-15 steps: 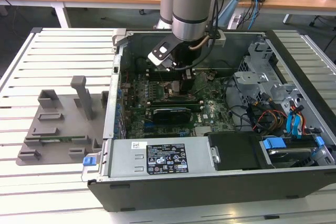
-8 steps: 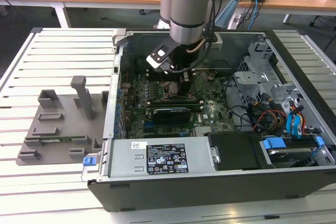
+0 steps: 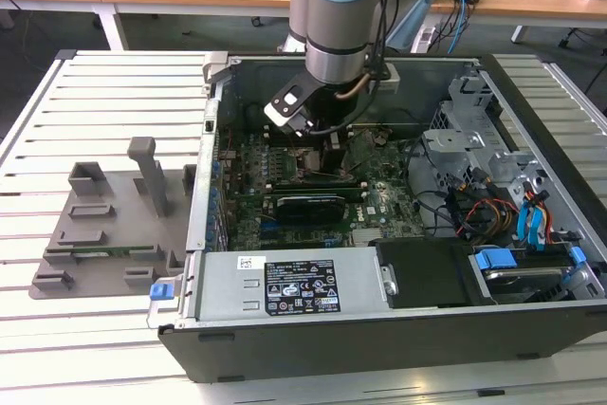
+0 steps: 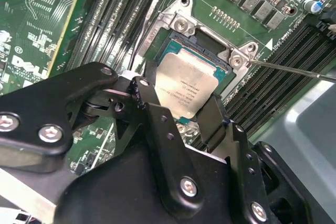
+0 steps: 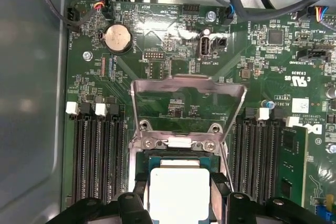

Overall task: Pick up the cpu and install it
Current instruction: 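Place the cpu into insertion slot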

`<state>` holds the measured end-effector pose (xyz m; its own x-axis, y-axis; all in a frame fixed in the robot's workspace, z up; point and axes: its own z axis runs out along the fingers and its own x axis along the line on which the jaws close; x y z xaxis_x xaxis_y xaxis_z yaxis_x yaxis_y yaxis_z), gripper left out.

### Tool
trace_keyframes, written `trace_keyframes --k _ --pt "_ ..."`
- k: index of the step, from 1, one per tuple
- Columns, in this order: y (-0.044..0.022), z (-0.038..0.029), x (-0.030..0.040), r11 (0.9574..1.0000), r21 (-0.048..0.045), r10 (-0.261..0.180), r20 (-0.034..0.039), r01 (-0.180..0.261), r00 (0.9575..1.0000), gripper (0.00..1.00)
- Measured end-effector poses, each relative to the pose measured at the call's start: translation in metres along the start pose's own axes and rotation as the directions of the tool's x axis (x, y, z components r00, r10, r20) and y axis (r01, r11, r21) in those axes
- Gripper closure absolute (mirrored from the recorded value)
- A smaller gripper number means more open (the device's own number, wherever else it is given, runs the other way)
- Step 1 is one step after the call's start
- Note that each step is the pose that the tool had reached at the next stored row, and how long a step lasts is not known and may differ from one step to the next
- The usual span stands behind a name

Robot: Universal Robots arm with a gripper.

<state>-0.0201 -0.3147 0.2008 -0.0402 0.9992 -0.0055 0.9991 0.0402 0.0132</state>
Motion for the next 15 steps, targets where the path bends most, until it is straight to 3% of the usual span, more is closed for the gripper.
trace_keyframes --k 10,12,15 --pt "-0.0008 0.0037 0.0006 1.0000 -0.0001 0.000 -0.0003 0.000 1.0000 0.44" --pt "-0.0008 0.0037 0.0006 1.0000 -0.0001 0.000 -0.0001 0.000 1.0000 0.32" --pt "-0.0009 0.0037 0.0004 1.0000 0.0000 0.000 0.0000 0.000 1.0000 0.32"
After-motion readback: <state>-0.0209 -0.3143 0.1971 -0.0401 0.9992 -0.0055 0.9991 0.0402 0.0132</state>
